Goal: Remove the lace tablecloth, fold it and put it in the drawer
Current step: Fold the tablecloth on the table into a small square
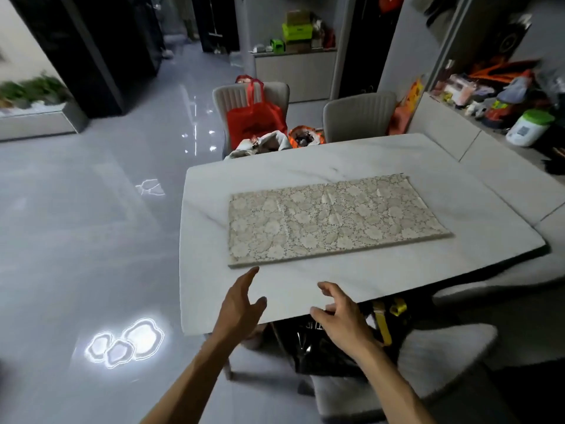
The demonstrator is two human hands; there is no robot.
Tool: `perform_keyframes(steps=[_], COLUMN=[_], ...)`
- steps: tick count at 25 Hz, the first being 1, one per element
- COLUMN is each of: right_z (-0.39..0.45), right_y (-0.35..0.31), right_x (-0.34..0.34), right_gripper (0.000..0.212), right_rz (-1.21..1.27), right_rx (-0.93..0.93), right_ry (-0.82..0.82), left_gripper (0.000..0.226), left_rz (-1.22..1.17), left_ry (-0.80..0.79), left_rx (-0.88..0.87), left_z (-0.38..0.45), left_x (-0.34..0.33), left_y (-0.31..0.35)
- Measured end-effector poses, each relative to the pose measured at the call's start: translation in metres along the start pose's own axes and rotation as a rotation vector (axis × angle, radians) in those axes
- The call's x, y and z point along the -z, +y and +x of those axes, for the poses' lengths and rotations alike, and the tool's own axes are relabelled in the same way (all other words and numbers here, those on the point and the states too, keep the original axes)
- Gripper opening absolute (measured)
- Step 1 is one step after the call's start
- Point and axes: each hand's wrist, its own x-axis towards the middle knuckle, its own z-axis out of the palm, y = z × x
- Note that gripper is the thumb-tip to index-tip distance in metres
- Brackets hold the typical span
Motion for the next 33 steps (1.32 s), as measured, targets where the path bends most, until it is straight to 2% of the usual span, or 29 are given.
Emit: perform_keyframes(steps=[6,12,21,26,28,30,33], right_z=[0.028,0.072,0.236,0.307,0.332,0.349,0.346], right_y=[-0.088,-0.124,-0.139,-0.145,-0.136,-0.123,-0.118], right_x=[-0.148,-0.219,-0.265,-0.26,-0.264,-0.27,-0.29], right_gripper=[0.052,0.05,0.054,0.057,0.059,0.059,0.055], right_rz=[-0.027,0.02,0.043,0.086,0.104,0.077,-0.046], right_rx=[-0.136,-0.257,-0.39,-0.534,-0.646,-0.855,-1.118], right_ry=[0.054,0.146,0.282,0.385,0.446,0.513,0.591], left_gripper=[0.066,0.062,0.061,0.059,0.057,0.057,0.059], left_rz=[-0.121,-0.043,0.202,0.315,0.367,0.45,0.623], left_ry=[-0.121,-0.246,-0.437,-0.636,-0.704,-0.778,-0.846], left_rx=[-0.042,-0.11,-0.168,-0.229,-0.294,-0.318,-0.419], left_z=[0.054,0.141,0.341,0.454,0.51,0.562,0.599], left_x=[0.139,0.205,0.208,0.171,0.138,0.102,0.067], left_y=[-0.101,-0.13,-0.14,-0.114,-0.104,-0.099,-0.112])
